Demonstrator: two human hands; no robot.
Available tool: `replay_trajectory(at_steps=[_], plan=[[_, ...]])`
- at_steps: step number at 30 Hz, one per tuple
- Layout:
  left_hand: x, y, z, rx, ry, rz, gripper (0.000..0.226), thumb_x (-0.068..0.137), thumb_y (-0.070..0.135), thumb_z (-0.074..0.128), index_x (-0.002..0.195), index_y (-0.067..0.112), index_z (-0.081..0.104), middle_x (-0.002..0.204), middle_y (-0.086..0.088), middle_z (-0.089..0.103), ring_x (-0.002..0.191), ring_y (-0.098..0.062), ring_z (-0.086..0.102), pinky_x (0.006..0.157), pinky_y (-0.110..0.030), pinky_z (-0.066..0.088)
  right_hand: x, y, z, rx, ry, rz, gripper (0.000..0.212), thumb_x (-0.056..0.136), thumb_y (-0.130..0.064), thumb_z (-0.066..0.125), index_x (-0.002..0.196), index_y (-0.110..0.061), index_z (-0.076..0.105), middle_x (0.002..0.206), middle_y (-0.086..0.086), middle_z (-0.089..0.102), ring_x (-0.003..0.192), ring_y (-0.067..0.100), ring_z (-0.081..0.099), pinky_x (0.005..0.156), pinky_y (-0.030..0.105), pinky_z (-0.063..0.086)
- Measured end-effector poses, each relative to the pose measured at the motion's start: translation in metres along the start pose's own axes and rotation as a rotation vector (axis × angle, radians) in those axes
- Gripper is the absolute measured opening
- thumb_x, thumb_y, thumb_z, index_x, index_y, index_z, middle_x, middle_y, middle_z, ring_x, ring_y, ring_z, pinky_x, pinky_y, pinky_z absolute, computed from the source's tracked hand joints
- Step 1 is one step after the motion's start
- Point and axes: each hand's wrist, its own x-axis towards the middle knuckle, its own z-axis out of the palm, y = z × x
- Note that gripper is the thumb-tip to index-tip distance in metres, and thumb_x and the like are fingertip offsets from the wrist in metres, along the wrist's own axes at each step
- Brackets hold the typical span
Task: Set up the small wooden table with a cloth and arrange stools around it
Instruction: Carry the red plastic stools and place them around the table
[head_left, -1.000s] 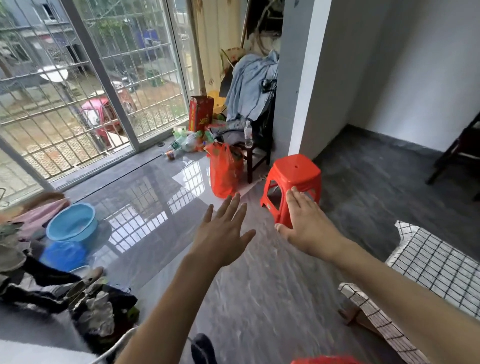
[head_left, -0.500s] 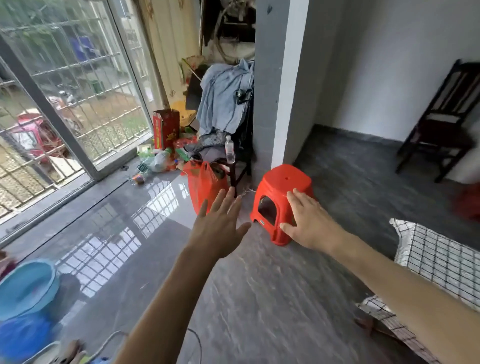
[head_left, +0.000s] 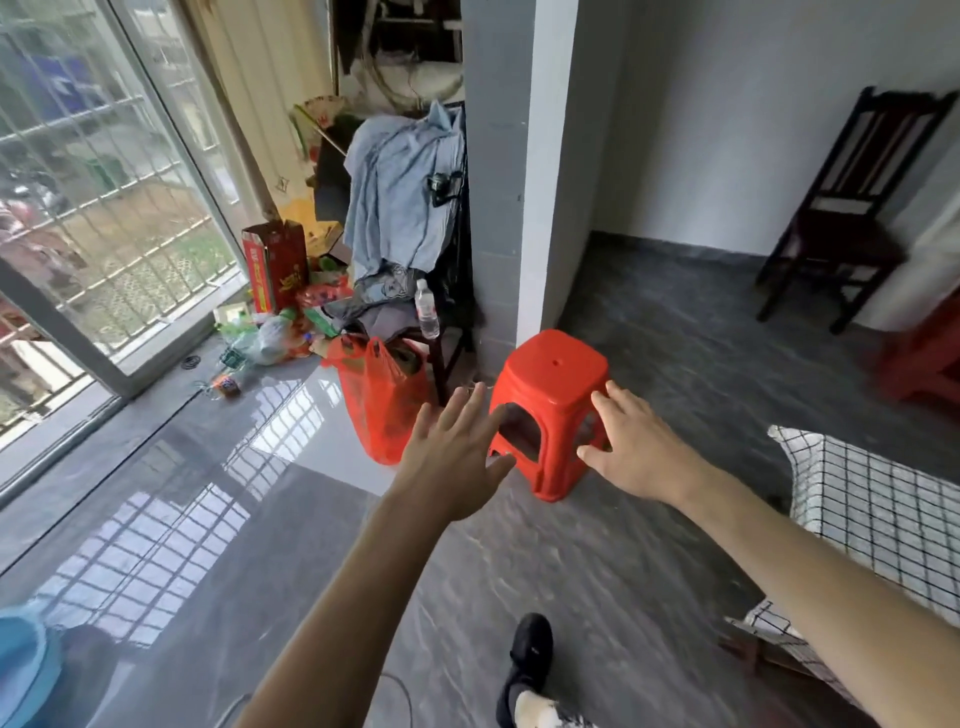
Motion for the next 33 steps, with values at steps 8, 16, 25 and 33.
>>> replay_trajectory(at_steps=[8, 16, 25, 33], plan=[[0.132, -0.032, -0.003, 0.051, -0.053, 0.023, 0.067, 0.099, 0.057, 0.026, 0.156, 0.029, 0.005, 0.163, 0.000, -0.011, 0.150, -0.021, -0.009, 0.120, -0.052, 0.004, 0.104, 0.031, -0.022, 0.127, 0.017, 0.077, 0.080, 0.094, -0.043, 0.054, 0.155, -0.013, 0.012, 0.162, 0.010, 0.005, 0.150, 0.024, 0.004, 0.120, 0.042, 0.012], [0.250, -0.040, -0.008, 0.006, -0.054, 0.055, 0.065, 0.099, 0.057, 0.026, 0.155, 0.030, 0.009, 0.164, 0.000, -0.010, 0.150, -0.021, -0.008, 0.119, -0.051, 0.007, 0.202, 0.071, -0.055, 0.134, 0.009, 0.111, 0.077, 0.095, -0.042, 0.053, 0.155, -0.014, 0.014, 0.163, 0.008, 0.007, 0.149, 0.023, 0.006, 0.119, 0.038, 0.012], [0.351, -0.060, 0.012, -0.050, -0.191, 0.082, 0.063, 0.100, 0.056, 0.026, 0.156, 0.030, 0.012, 0.163, 0.001, -0.011, 0.150, -0.021, -0.009, 0.120, -0.051, 0.003, 0.278, 0.099, -0.055, 0.165, -0.059, 0.150, 0.075, 0.095, -0.039, 0.054, 0.155, -0.017, 0.013, 0.163, 0.004, 0.004, 0.150, 0.019, 0.000, 0.121, 0.042, 0.014], [0.471, -0.092, 0.021, -0.065, -0.246, 0.208, 0.063, 0.100, 0.054, 0.029, 0.155, 0.027, 0.015, 0.164, 0.000, -0.010, 0.150, -0.021, -0.007, 0.119, -0.050, 0.004, 0.379, 0.110, -0.045, 0.157, -0.046, 0.232, 0.075, 0.095, -0.039, 0.055, 0.155, -0.017, 0.015, 0.163, 0.003, 0.004, 0.149, 0.019, 0.002, 0.119, 0.036, 0.012]])
